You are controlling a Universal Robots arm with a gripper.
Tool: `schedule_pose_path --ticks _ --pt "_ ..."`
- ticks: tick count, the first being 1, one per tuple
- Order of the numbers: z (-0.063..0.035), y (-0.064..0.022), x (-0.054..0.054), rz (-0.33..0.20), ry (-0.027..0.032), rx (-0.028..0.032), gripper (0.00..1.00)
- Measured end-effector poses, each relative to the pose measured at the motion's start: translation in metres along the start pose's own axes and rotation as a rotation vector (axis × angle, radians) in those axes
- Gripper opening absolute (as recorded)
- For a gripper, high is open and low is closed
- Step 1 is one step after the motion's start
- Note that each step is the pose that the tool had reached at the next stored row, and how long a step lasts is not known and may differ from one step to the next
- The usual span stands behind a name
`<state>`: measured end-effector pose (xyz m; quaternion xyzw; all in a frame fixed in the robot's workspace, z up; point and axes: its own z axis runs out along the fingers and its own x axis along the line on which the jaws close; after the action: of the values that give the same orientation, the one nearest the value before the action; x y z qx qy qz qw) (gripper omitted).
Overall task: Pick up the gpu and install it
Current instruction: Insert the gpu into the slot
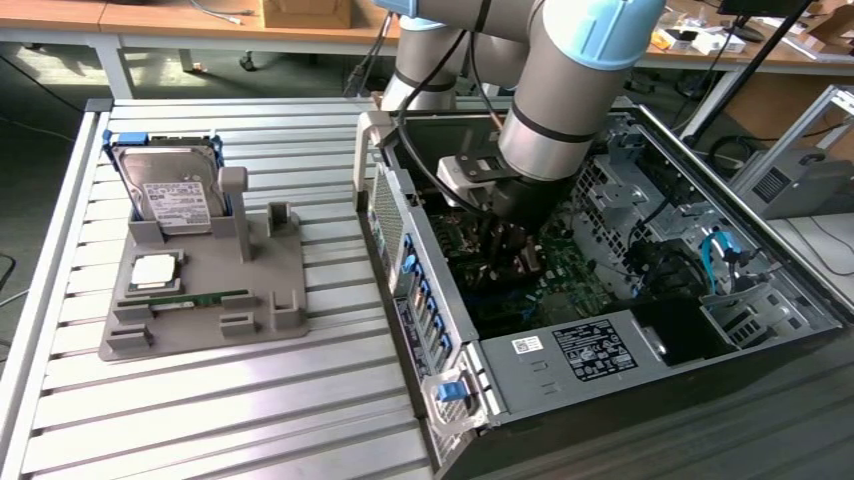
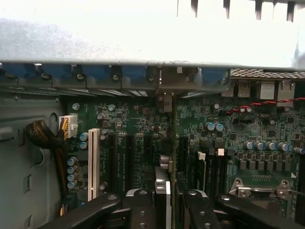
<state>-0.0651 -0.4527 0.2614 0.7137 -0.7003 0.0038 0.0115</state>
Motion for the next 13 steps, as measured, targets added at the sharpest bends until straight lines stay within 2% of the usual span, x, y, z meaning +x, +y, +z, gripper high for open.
schedule_pose_path --ticks 13 --pt "0.0029 -0.0001 -0.0018 0.003 0.001 -0.0008 0.27"
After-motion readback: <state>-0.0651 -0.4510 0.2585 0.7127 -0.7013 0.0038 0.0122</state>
